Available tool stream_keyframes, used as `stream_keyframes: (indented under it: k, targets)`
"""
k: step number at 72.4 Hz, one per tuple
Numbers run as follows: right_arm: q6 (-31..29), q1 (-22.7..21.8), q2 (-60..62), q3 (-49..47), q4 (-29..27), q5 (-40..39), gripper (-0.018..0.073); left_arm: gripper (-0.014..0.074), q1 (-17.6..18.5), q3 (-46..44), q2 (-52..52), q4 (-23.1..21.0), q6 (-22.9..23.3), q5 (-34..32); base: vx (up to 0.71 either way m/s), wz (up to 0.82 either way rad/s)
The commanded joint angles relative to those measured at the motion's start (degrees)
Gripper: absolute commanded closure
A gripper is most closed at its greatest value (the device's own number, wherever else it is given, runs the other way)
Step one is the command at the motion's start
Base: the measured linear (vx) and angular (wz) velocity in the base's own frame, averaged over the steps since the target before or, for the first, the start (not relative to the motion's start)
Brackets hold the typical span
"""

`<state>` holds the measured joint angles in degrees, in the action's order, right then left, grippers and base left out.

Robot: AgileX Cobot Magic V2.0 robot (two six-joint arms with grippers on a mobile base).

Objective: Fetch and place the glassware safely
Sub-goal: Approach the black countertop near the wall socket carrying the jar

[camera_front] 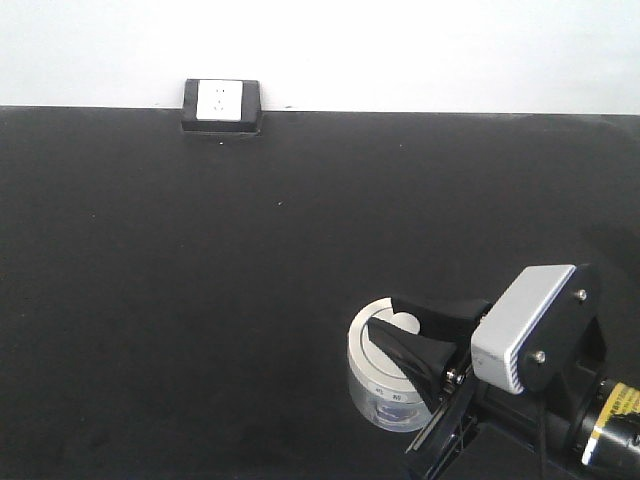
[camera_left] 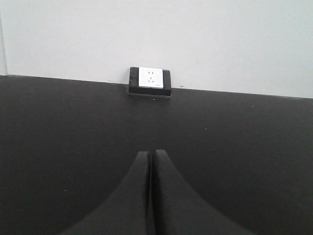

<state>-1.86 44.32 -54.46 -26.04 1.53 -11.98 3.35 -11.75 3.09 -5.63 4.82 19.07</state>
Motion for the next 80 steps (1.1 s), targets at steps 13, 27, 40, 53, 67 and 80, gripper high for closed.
stream_keyframes:
  k: [13, 27, 40, 53, 67, 80]
  targets:
    - [-0.4, 0.0, 0.6, -1.9, 0.5, -5.5, 0.056, 0.0603, 0.4, -1.5, 0.8, -0.5, 0.3, -4.2, 0.05, -0.01]
    - [-0.4, 0.0, 0.2, -1.9, 0.5, -5.7, 0.056, 0.0603, 0.4, -1.5, 1.0, -0.5, 0.3, -4.2, 0.04, -0.03]
    - [-0.4, 0.0, -0.2, -1.9, 0.5, -5.0, 0.056, 0.0603, 0.4, -1.5, 1.0, -0.5, 0.3, -4.1, 0.0, 0.01]
    - [-0.4, 0.0, -0.5, -1.9, 0.5, -4.6, 0.056, 0.0603, 0.4, -1.5, 1.0, -0.5, 0.3, -4.1, 0.0, 0.0]
    - [-0.4, 0.0, -0.5, -1.9, 0.5, -4.0, 0.056, 0.0603, 0.4, -1.5, 1.0, -0.5, 0.3, -4.1, 0.0, 0.0]
    - [-0.4, 0.0, -0.5, -1.9, 0.5, -4.0, 0.056, 0.0603, 0.4, -1.5, 1.0, -0.5, 0.3, -4.1, 0.0, 0.0]
